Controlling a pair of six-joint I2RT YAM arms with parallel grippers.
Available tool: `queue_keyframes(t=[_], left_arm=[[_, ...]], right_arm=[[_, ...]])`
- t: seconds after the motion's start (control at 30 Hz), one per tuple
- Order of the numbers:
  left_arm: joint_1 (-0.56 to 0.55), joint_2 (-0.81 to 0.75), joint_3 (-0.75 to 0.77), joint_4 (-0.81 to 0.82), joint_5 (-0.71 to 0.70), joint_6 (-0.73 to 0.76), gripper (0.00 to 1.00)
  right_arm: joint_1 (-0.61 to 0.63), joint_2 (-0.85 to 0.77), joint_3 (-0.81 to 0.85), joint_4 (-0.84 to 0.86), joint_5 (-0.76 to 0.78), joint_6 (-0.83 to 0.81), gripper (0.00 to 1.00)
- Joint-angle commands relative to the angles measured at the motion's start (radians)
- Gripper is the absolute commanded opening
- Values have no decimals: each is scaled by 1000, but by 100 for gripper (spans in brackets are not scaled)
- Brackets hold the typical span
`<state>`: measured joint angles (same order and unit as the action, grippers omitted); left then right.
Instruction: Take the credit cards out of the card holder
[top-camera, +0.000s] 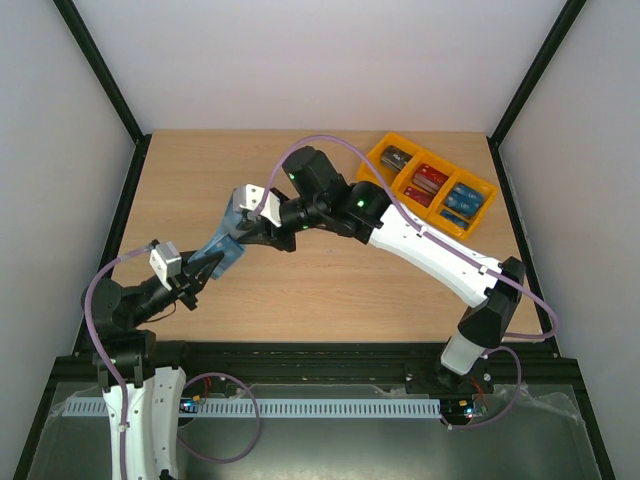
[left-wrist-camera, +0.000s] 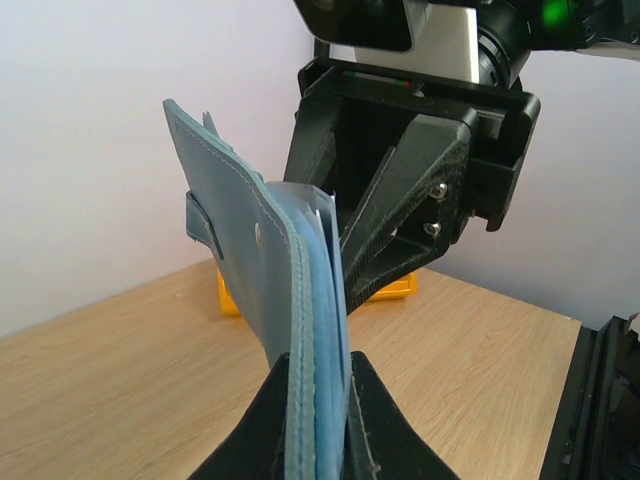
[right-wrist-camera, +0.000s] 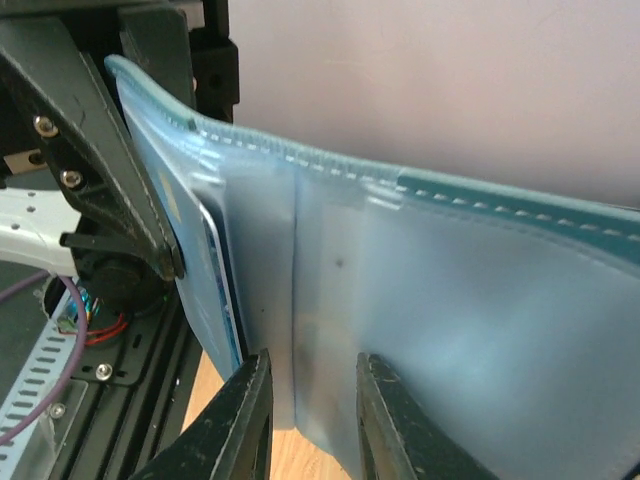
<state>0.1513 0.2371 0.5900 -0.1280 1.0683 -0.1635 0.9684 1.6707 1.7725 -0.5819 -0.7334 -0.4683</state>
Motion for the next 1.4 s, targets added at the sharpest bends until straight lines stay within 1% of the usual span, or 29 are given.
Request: queue_keyframes(t=[0.0, 0.13, 0.23, 0.3, 0.43, 0.53, 0.7, 0.93, 1.07, 1.2, 1.3, 1.37], left_arm=[[-4, -21, 16, 49, 58, 14, 3], [-4, -22, 14, 57, 58, 7, 2], [-4, -23, 16, 50, 58, 9, 3], [-4, -24, 16, 48, 57, 12, 3], [-4, -24, 11, 54, 57, 8, 3], [-4, -24, 8, 59, 59, 4, 3], [-4, -25, 8, 58, 58, 4, 3], [-4, -27, 7, 59, 58, 3, 3], [-4, -27, 5, 61, 59, 1, 3], [-4, -27, 1, 67, 61, -4, 3], [-4, -28, -3, 67, 62, -6, 3], [-4, -33, -7, 68, 61, -9, 3]], right_arm=[[0, -27, -16, -38, 47, -64, 24], [1, -8, 5, -59, -24, -66, 25], [1, 2, 12, -88, -56, -100, 30], [1, 10, 26, -121, -53, -114, 32], [1, 7, 28, -109, -43, -105, 33], [1, 3, 28, -100, -58, -103, 32], [1, 8, 25, -35, -63, -42, 21], [1, 19, 21, 31, -80, 18, 13], [1, 23, 16, 64, -89, 43, 11], [3, 24, 14, 95, -116, 59, 13], [7, 26, 14, 105, -172, 59, 14], [13, 28, 15, 103, -181, 52, 14]])
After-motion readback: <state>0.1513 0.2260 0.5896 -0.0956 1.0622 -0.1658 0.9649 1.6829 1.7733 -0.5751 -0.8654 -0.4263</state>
